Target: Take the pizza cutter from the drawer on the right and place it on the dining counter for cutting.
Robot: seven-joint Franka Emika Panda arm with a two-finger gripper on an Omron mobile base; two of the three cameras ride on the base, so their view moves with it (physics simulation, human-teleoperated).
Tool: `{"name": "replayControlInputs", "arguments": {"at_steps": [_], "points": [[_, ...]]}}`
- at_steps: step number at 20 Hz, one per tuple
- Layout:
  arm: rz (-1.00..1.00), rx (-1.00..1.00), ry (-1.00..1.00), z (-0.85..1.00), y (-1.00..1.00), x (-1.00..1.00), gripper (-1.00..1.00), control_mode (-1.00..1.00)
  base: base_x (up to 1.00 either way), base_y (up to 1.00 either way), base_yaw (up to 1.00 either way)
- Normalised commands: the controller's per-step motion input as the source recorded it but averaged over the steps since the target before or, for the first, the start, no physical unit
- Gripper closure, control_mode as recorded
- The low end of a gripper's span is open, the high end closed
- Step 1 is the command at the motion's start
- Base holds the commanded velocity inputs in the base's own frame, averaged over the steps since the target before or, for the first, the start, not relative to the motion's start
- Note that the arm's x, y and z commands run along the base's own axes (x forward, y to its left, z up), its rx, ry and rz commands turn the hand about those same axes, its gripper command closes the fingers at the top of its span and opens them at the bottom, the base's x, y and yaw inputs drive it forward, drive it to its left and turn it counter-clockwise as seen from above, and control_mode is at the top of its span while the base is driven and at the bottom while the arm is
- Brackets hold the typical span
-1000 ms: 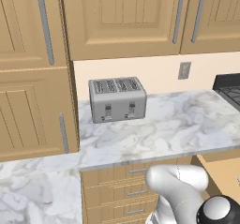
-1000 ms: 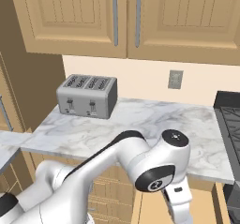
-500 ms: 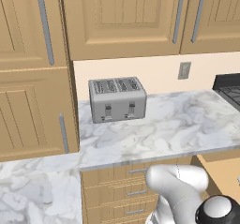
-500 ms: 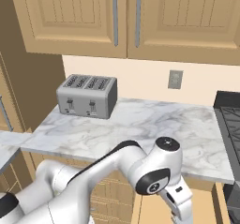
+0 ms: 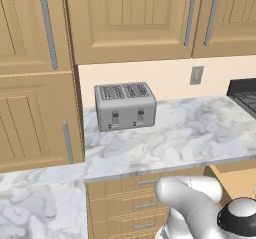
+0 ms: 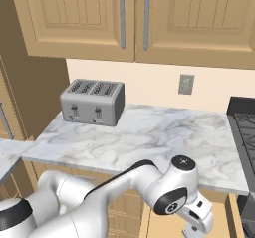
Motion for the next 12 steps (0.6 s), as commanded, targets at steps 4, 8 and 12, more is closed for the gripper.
{"name": "replayControlInputs", "arguments": {"at_steps": [4, 8, 12], "points": [[0.14, 0.0, 0.0, -0.21, -0.24, 0.2, -1.0, -1.0, 0.0, 0.0, 0.0], [0.09, 0.0, 0.0, -0.16, -0.24, 0.2, -1.0, -1.0, 0.0, 0.0, 0.0], [0.04, 0.0, 0.0, -0.14, -0.05, 0.08, -1.0, -1.0, 0.0, 0.0, 0.0]]}}
